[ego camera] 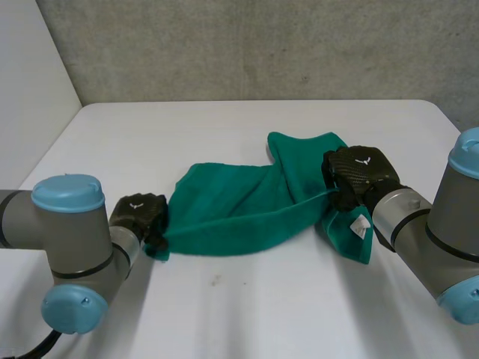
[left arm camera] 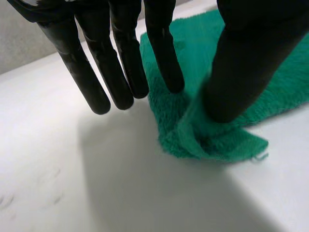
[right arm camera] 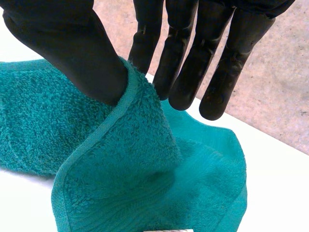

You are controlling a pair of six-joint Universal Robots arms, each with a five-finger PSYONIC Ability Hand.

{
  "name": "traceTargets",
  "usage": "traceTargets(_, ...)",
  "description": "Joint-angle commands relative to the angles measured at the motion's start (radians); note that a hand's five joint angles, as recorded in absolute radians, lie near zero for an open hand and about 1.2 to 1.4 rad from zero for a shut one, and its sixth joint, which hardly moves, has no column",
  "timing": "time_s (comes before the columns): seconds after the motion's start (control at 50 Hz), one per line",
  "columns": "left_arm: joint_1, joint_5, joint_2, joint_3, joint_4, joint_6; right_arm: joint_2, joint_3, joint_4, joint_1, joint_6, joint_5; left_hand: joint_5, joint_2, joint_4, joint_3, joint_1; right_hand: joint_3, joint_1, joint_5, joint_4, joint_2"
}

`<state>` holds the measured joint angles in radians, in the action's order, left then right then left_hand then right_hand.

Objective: Fold the towel.

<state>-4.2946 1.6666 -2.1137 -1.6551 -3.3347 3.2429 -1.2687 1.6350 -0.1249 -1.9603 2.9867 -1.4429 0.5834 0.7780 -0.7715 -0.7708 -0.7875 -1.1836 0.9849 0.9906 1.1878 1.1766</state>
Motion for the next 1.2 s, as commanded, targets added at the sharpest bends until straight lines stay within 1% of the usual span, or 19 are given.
traceTargets(0.02,0.001,-0.077,-0.006,0.023,-0.023,0.0,0.0,0.0,-0.001,0.0,0.0,0.001,0.5,0.48,-0.487,-0.487,-0.471,-0.213,0.411,0.231,0.209,0.22)
traceTargets(0.04,0.001,-0.082,-0.017,0.029,-0.023,0.001,0.0,-0.001,-0.001,0.0,0.0,0.001,0.637,0.617,-0.623,-0.624,-0.607,-0.213,0.411,0.231,0.209,0.22)
traceTargets(0.16,0.001,-0.082,-0.043,0.043,-0.017,0.008,-0.001,-0.006,0.001,0.001,-0.002,-0.001,0.638,0.618,-0.625,-0.625,-0.609,-0.213,0.411,0.231,0.209,0.22)
traceTargets(0.26,-0.014,-0.074,-0.008,0.041,-0.005,0.008,-0.005,-0.035,0.016,0.003,-0.017,-0.002,0.638,0.618,-0.625,-0.625,-0.609,-0.213,0.411,0.231,0.209,0.22)
traceTargets(0.32,-0.047,-0.074,0.11,0.018,0.018,0.009,-0.052,-0.072,0.083,0.001,-0.052,0.001,0.638,0.618,-0.625,-0.625,-0.609,-0.213,0.411,0.231,0.209,0.22)
traceTargets(0.4,-0.053,-0.074,0.294,-0.012,0.081,0.014,-0.149,-0.118,0.2,0.003,-0.147,0.003,0.638,0.618,-0.625,-0.625,-0.609,-0.213,0.411,0.231,0.209,0.22)
traceTargets(0.48,-0.045,-0.079,0.493,-0.028,0.162,0.034,-0.248,-0.153,0.382,0.0,-0.343,0.003,0.638,0.618,-0.625,-0.625,-0.609,-0.213,0.411,0.231,0.209,0.22)
traceTargets(0.58,-0.047,-0.085,0.647,-0.063,0.302,0.11,-0.273,-0.135,0.555,-0.002,-0.535,-0.002,0.638,0.618,-0.625,-0.625,-0.609,-0.213,0.411,0.231,0.209,0.22)
traceTargets(0.64,-0.047,-0.085,0.647,-0.077,0.342,0.156,-0.261,-0.107,0.625,-0.008,-0.624,-0.005,0.638,0.618,-0.625,-0.625,-0.609,-0.213,0.411,0.231,0.209,0.22)
traceTargets(0.7,-0.044,-0.082,0.609,-0.101,0.362,0.199,-0.244,-0.083,0.63,-0.012,-0.647,-0.002,0.638,0.618,-0.625,-0.625,-0.609,-0.213,0.411,0.231,0.209,0.22)
traceTargets(0.74,-0.044,-0.08,0.563,-0.106,0.36,0.213,-0.186,-0.069,0.63,-0.012,-0.652,-0.001,0.638,0.618,-0.625,-0.625,-0.609,-0.213,0.411,0.231,0.209,0.22)
traceTargets(0.82,-0.042,-0.076,0.372,-0.083,0.359,0.233,-0.06,-0.083,0.625,-0.014,-0.65,-0.001,0.638,0.618,-0.625,-0.625,-0.609,-0.213,0.411,0.231,0.209,0.22)
traceTargets(0.86,-0.042,-0.076,0.342,-0.072,0.356,0.233,-0.04,-0.086,0.62,-0.014,-0.65,-0.001,0.638,0.618,-0.625,-0.625,-0.609,-0.213,0.411,0.231,0.209,0.22)
traceTargets(0.88,-0.042,-0.076,0.278,-0.042,0.344,0.233,0.018,-0.116,0.601,-0.015,-0.649,-0.002,0.638,0.618,-0.625,-0.625,-0.609,-0.213,0.411,0.231,0.209,0.22)
traceTargets(0.98,-0.042,-0.041,0.103,0.134,0.288,0.233,0.112,-0.214,0.547,-0.014,-0.638,-0.027,0.638,0.618,-0.625,-0.625,-0.609,-0.213,0.411,0.231,0.209,0.22)
traceTargets(1.1,-0.039,0.018,0.067,0.41,0.236,0.23,0.158,-0.504,0.36,-0.015,-0.479,-0.161,0.638,0.618,-0.625,-0.625,-0.609,-0.213,0.411,0.231,0.209,0.22)
traceTargets(1.16,-0.036,0.028,0.104,0.544,0.118,0.218,0.135,-0.572,0.239,-0.019,-0.411,-0.198,0.638,0.618,-0.625,-0.625,-0.609,-0.213,0.411,0.231,0.209,0.22)
traceTargets(1.18,-0.036,0.03,0.124,0.56,0.077,0.216,0.088,-0.589,0.147,-0.019,-0.381,-0.212,0.638,0.618,-0.625,-0.625,-0.609,-0.213,0.411,0.231,0.209,0.22)
traceTargets(1.2,-0.034,0.036,0.174,0.563,-0.018,0.213,0.056,-0.586,0.104,-0.017,-0.365,-0.212,0.638,0.618,-0.625,-0.625,-0.609,-0.213,0.411,0.231,0.209,0.22)
